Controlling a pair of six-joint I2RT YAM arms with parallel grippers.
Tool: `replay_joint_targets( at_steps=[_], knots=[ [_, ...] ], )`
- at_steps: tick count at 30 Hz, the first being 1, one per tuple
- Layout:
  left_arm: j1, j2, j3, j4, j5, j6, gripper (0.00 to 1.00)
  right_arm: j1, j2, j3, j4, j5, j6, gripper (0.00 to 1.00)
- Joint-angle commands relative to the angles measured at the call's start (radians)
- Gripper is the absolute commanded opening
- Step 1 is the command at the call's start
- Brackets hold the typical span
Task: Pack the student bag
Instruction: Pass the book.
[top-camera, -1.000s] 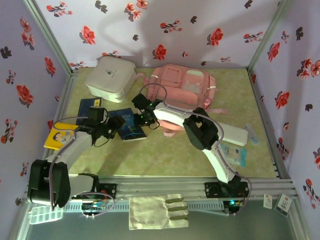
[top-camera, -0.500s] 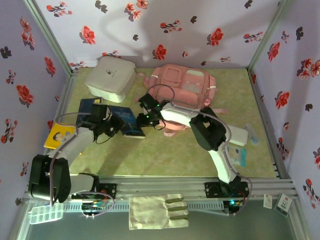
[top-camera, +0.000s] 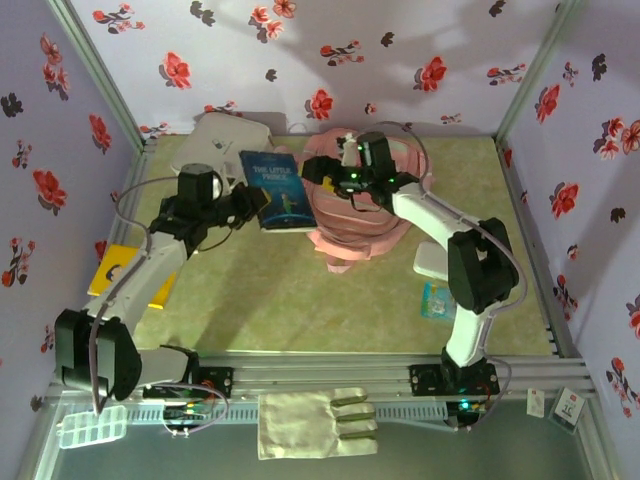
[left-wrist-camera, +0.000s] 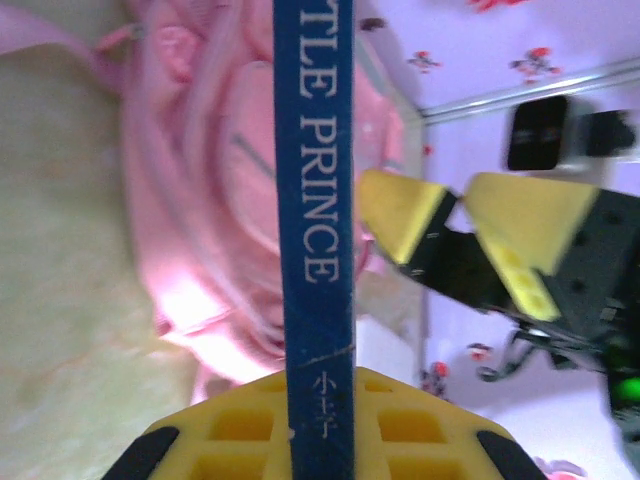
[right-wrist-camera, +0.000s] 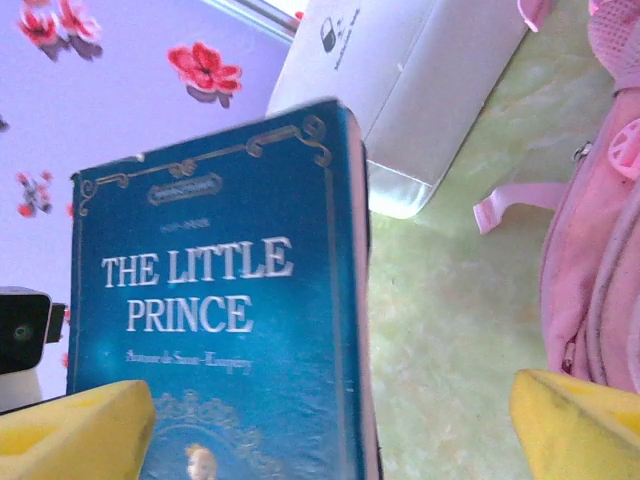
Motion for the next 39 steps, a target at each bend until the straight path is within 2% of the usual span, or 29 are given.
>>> replay_joint_targets(
  at_steps=[1,7,14,19,26,30,32,34,39],
  knots=[
    [-0.008,0.056,0.075,0.225,0.129,-0.076,0.0,-0.032,-0.003,0.004,0.102,-0.119,0.093,0.94],
    [-0.012,0.144,0.147,0.391,0.21,-0.175,0.0,-0.065,0.025,0.051,0.179,-0.226,0.186,0.94],
    [-0.012,0.174,0.179,0.344,0.249,-0.148,0.0,-0.065,0.085,0.118,0.387,-0.33,0.361,0.92],
    [-0.009,0.158,0.187,0.276,0.251,-0.099,0.01,-0.072,0.096,0.147,0.397,-0.338,0.382,0.84],
    [0.004,0.14,0.164,0.247,0.227,-0.086,0.01,-0.086,0.068,0.11,0.433,-0.306,0.392,0.55],
    [0.005,0.134,0.151,0.248,0.214,-0.09,0.02,-0.09,0.052,0.095,0.421,-0.291,0.387,0.31],
    [0.005,0.126,0.143,0.252,0.193,-0.094,0.09,-0.094,0.032,0.074,0.418,-0.244,0.39,0.15],
    [0.004,0.11,0.12,0.262,0.143,-0.102,0.2,-0.099,-0.005,0.031,0.434,-0.148,0.394,0.08],
    [-0.031,0.09,0.021,0.435,0.017,-0.184,0.55,-0.1,-0.088,-0.063,0.52,0.05,0.463,0.04]
  ],
)
